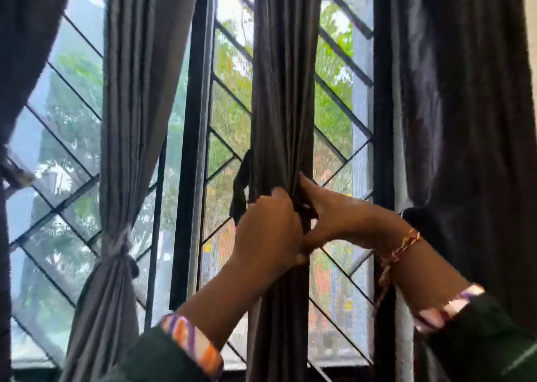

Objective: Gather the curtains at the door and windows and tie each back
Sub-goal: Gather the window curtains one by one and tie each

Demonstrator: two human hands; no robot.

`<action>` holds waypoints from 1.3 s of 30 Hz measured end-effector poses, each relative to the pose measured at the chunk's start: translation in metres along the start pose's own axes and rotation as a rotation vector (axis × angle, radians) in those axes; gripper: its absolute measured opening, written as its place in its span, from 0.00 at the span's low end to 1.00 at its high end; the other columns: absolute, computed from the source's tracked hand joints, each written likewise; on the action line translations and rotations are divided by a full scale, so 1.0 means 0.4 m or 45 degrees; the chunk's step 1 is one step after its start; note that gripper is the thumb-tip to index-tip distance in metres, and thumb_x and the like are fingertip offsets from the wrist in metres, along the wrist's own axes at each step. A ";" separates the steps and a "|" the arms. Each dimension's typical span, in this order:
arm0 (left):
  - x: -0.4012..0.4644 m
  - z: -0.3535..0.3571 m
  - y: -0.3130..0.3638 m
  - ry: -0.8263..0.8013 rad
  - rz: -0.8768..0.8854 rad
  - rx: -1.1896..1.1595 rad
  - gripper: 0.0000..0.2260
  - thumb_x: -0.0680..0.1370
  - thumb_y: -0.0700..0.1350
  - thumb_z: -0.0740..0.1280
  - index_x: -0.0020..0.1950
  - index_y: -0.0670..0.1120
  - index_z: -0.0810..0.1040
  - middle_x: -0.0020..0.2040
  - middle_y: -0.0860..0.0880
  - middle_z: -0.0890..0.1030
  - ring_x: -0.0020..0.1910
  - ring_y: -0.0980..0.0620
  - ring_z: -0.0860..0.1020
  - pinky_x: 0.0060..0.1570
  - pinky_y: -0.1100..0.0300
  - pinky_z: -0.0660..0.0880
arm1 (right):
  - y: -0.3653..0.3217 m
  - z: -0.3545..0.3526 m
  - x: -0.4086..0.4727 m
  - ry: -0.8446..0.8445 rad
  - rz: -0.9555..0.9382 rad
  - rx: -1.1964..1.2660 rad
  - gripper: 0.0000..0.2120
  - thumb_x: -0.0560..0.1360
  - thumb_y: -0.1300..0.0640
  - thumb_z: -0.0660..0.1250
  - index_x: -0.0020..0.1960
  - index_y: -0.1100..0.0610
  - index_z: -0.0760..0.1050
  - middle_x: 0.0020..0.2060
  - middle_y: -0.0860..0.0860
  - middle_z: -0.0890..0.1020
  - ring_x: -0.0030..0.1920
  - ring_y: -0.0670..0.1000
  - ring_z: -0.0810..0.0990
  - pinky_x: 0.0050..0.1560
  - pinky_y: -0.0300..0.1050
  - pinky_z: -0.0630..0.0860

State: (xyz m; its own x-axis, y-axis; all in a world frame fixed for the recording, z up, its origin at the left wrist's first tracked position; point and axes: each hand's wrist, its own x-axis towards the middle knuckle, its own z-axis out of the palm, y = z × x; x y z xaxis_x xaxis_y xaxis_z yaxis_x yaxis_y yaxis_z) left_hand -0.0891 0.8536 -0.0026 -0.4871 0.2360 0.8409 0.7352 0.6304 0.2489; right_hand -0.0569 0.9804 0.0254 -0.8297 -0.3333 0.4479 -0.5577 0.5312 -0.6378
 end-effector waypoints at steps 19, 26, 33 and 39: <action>0.136 -0.066 -0.155 0.313 -0.294 -0.471 0.25 0.64 0.53 0.76 0.55 0.44 0.75 0.43 0.49 0.80 0.46 0.47 0.79 0.50 0.53 0.76 | -0.094 -0.026 0.103 0.695 0.301 -0.196 0.16 0.67 0.64 0.57 0.55 0.61 0.71 0.51 0.64 0.78 0.51 0.64 0.79 0.53 0.63 0.77; 0.203 -0.126 -0.152 0.081 -0.260 -0.304 0.08 0.66 0.42 0.63 0.33 0.40 0.80 0.32 0.41 0.80 0.33 0.42 0.79 0.38 0.54 0.79 | -0.112 0.004 0.115 0.693 0.291 -0.296 0.13 0.70 0.66 0.57 0.55 0.63 0.70 0.53 0.64 0.77 0.53 0.64 0.77 0.54 0.63 0.77; 0.184 -0.211 -0.053 -0.431 -0.214 -0.804 0.22 0.78 0.58 0.57 0.32 0.46 0.79 0.28 0.49 0.79 0.26 0.54 0.73 0.30 0.63 0.67 | -0.138 0.042 0.116 0.727 0.204 -0.683 0.11 0.73 0.61 0.59 0.55 0.61 0.69 0.53 0.57 0.76 0.53 0.59 0.76 0.52 0.48 0.75; 0.201 -0.179 -0.047 -0.505 -0.229 -0.910 0.19 0.67 0.60 0.72 0.41 0.44 0.82 0.38 0.42 0.83 0.37 0.49 0.79 0.43 0.57 0.72 | -0.034 0.105 0.194 0.403 0.188 -0.935 0.42 0.58 0.40 0.68 0.67 0.57 0.61 0.63 0.59 0.74 0.53 0.58 0.81 0.51 0.59 0.79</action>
State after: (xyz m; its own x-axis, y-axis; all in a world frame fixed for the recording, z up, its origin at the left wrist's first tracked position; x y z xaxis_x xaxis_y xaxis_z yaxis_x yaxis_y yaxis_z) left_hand -0.1082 0.8080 0.0948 -0.6572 0.5033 0.5610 0.6870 0.0940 0.7205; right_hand -0.1146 0.9146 0.0425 -0.7855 -0.0421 0.6175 -0.1931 0.9645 -0.1799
